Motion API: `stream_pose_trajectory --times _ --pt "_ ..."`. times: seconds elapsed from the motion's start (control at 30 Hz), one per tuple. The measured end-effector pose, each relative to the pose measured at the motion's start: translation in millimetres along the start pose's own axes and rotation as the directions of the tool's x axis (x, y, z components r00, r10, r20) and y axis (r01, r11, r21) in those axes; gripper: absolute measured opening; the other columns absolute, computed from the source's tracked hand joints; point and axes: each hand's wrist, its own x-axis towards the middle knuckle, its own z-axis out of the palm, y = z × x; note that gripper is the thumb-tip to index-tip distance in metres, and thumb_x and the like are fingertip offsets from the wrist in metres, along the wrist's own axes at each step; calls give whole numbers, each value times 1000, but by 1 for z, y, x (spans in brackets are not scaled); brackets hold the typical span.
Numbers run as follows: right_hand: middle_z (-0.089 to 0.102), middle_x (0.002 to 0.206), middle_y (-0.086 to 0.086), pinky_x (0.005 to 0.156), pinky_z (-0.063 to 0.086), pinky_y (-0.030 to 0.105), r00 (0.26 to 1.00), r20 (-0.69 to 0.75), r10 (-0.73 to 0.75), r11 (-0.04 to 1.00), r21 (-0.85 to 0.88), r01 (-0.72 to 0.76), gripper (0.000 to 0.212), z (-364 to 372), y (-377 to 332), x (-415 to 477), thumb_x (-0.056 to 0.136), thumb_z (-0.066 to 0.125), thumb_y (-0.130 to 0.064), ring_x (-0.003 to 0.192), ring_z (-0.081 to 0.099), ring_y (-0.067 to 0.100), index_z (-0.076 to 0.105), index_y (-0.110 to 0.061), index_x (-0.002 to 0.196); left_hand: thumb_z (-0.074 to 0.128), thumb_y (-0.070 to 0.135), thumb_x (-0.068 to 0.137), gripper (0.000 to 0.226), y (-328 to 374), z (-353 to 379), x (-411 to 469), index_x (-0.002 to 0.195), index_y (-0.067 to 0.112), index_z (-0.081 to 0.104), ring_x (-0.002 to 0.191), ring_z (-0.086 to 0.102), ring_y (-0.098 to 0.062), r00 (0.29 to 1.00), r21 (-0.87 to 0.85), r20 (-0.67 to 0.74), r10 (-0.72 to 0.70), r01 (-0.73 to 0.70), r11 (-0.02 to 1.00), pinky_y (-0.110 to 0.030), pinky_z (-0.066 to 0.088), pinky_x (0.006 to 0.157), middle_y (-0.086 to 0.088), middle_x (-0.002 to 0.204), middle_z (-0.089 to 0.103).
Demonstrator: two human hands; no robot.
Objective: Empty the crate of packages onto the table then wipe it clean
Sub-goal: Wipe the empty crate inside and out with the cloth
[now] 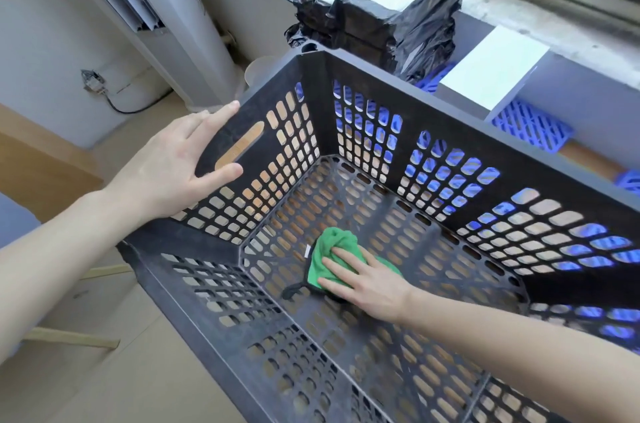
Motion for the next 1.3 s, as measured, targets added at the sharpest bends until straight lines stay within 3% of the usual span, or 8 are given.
stream_pose_trajectory --times 0.17,0.37,0.53,0.67,0.8,1.13,1.23,1.3 --pt "48 144 7 102 42 53 992 -22 -122 991 -65 120 45 15 1 -9 96 42 -23 131 46 31 45 -19 141 36 71 78 85 -1 0 -1 153 42 9 143 28 -22 1000 2 1 3 -3 1000 -43 28 114 -6 154 37" --pt "57 136 7 95 50 44 993 -100 55 997 -56 -60 45 4 47 1 95 34 -16 119 57 30 55 -17 134 36 71 78 85 0 -1 0 153 43 8 145 26 -20 1000 -5 -1 7 -7 1000 -42 25 116 -6 154 37" --pt "60 130 10 91 50 55 970 -17 244 967 72 -243 47 4 0 14 88 36 -22 118 58 32 60 -17 128 35 72 78 85 0 0 0 153 41 9 144 27 -22 1000 -6 -3 16 -16 1000 -44 26 116 -5 153 38" --pt "59 132 3 108 35 54 1000 6 1 999 50 -1 47 12 -42 16 88 36 -24 117 58 22 58 -22 130 35 72 78 85 -1 -1 0 153 42 9 144 27 -22 1000 -3 -2 13 -13 1000 -44 26 116 -6 154 38" --pt "59 133 0 109 28 50 999 0 -33 999 -17 33 47 14 -12 14 90 33 -24 121 56 18 61 -23 128 35 73 78 85 -1 -1 0 153 44 7 144 27 -21 1000 2 5 9 -9 1000 -44 27 116 -6 154 37" --pt "61 130 -1 101 45 49 960 6 281 958 60 -281 48 -2 39 21 90 33 -21 122 57 17 60 -19 129 33 73 77 86 0 -3 -2 154 41 11 145 22 -16 999 -19 2 34 -34 999 -39 24 114 -1 155 33" --pt "65 125 -1 98 45 49 871 44 490 859 147 -491 50 -14 28 47 86 32 -20 116 61 17 65 -19 123 35 72 79 84 -6 -1 0 154 40 12 143 24 -14 997 -32 -14 75 -75 997 -36 24 115 5 155 30" --pt "60 133 2 107 33 49 765 14 644 730 285 -621 54 -27 18 71 87 26 -19 122 56 19 58 -19 131 36 72 80 83 -11 0 1 153 41 11 143 24 -12 995 -57 -9 98 -98 994 -36 23 117 9 156 27"
